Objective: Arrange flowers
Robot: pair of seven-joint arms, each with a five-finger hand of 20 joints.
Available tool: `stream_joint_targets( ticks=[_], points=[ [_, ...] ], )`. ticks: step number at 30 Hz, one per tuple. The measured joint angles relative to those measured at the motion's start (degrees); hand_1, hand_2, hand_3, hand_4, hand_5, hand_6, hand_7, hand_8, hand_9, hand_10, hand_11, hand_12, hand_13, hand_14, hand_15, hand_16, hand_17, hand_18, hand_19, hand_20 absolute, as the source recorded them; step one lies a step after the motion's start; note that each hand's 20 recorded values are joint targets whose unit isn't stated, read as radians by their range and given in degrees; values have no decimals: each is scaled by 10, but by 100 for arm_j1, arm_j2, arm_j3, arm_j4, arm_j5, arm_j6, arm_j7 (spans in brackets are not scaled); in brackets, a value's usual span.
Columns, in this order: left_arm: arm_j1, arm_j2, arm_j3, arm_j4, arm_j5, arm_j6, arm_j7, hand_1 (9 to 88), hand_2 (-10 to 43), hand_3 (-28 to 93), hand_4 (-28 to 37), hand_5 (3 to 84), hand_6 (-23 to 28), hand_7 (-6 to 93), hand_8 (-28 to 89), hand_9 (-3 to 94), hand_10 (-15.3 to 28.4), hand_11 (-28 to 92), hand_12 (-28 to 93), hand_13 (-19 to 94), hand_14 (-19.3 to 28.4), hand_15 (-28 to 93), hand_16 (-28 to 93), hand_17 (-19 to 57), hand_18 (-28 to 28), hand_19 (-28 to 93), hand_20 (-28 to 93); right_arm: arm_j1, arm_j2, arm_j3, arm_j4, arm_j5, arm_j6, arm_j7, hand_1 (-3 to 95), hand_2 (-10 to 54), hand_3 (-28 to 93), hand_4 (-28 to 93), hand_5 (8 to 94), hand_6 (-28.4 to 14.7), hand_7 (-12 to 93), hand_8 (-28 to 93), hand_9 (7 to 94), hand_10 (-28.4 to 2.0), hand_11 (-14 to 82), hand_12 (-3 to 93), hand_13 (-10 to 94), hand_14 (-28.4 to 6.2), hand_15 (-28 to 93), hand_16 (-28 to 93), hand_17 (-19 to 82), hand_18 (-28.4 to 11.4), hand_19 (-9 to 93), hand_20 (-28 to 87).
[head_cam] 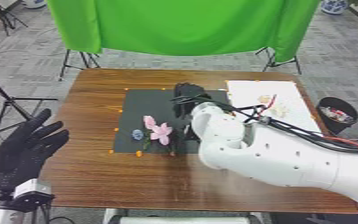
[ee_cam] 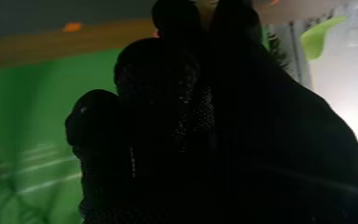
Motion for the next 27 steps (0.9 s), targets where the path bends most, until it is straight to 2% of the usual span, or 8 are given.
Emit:
stream_joint_targets(
  ticks=[4,7,13,16,22,27],
  points=[
    [-51,-23,14,4,33,-11,-69,293,59,619,-194,375,100,67,-61,334,206,256,122,222,284,554,-111,-59,284,536,37,-80,-171,-128,21,11,14,13,590,-95,745,-283,806,-5,224,75,917,-80,104,309,863,-19,624,169,566,-146,932,274],
    [-139,-82,21,12,93,-34,-169,292,60,619,-194,375,100,67,-61,334,206,256,122,222,284,553,-112,-59,284,536,37,-107,-289,-196,101,11,25,28,589,-95,744,-283,805,-4,224,74,916,-79,105,310,862,-20,625,169,565,-147,932,274],
    [-267,-145,44,19,171,-83,-276,292,60,619,-193,376,100,67,-61,334,206,257,122,222,284,554,-112,-60,284,536,36,-107,-457,-281,269,9,86,110,589,-95,743,-283,803,-3,226,72,916,-78,105,309,860,-21,626,169,562,-148,932,275],
    [-325,-212,49,20,220,-116,-345,292,59,620,-193,376,100,68,-61,334,206,256,122,222,284,554,-112,-60,284,536,36,-107,-477,-281,298,2,116,136,589,-95,743,-283,803,-3,228,71,916,-77,105,308,860,-21,626,168,561,-149,932,277],
    [-347,-314,61,20,267,-147,-404,292,59,620,-194,376,100,68,-61,333,206,256,122,222,284,554,-112,-60,284,535,36,-106,-464,-269,300,-26,176,165,588,-95,745,-283,803,-3,229,69,915,-78,106,308,860,-21,627,167,560,-150,932,278],
    [-346,-310,86,21,259,-144,-391,293,60,618,-194,376,101,68,-61,334,206,256,122,222,284,554,-112,-60,284,535,36,-119,-439,-192,299,-4,179,189,579,-90,747,-283,793,-1,231,70,914,-82,110,305,858,-24,627,168,559,-153,932,280]
  ],
)
